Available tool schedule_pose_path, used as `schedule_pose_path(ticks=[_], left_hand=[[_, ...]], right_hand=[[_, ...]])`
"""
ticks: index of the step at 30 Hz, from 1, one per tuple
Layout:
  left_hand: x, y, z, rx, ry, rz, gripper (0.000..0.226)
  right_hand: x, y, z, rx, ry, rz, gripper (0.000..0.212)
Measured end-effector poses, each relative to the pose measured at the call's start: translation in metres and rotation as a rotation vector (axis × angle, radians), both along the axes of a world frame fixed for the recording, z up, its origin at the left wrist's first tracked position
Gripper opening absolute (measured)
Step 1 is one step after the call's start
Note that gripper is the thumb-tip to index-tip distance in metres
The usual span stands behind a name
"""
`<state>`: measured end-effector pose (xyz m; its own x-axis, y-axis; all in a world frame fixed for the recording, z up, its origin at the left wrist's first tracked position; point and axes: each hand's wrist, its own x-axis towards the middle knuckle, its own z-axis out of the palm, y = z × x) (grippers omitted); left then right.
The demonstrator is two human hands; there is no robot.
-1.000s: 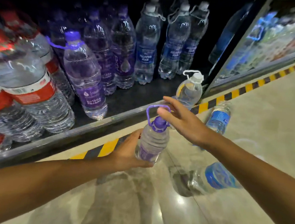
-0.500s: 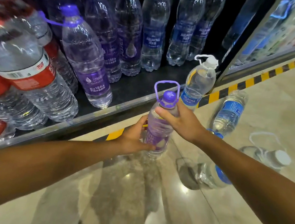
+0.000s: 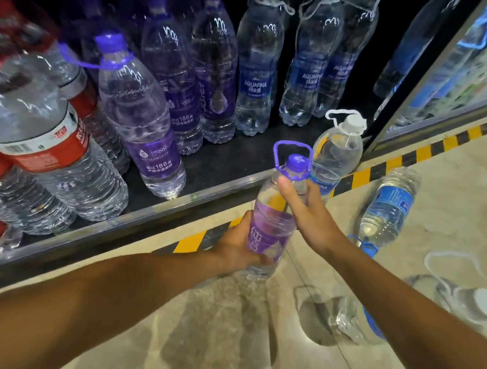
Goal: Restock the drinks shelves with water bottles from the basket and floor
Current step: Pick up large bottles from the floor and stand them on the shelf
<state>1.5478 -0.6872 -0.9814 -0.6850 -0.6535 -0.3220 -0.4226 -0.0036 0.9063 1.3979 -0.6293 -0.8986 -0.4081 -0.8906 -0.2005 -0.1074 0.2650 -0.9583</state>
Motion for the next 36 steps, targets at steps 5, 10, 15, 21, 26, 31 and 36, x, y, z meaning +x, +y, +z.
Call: schedule_pose_path(ticks=[5,10,15,21,26,31,36], left_hand=[[0.022,0.005,0.007,0.020,-0.043,0.036,0.100],[0.058,-0.001,0.026,-0.061,-0.002,0.063,0.092],[0.060,-0.029,0.078,-0.247,0.180,0.200,0.088],[0.035,-0.072,0.117,-0.399,0.325,0.307,0.091],[0.022,-0.094,0.104,-0.421,0.302,0.390,0.090],[0.014,-0.106,0.080,-0.382,0.328,0.481,0.088],[0.009,-0.103,0.064,-0.268,0.364,0.559,0.088]], right_hand=[[0.017,0.006,0.000,-0.034,0.075,-0.068,0.055],[0.019,0.002,0.031,-0.026,0.070,-0.042,0.069],[0.027,-0.027,0.097,-0.204,0.207,-0.081,0.083],[0.038,-0.060,0.144,-0.432,0.257,-0.080,0.050],[0.044,-0.083,0.128,-0.470,0.234,-0.005,0.042],[0.041,-0.106,0.099,-0.490,0.186,0.004,0.031],[0.046,-0.125,0.083,-0.464,0.193,-0.029,0.060]])
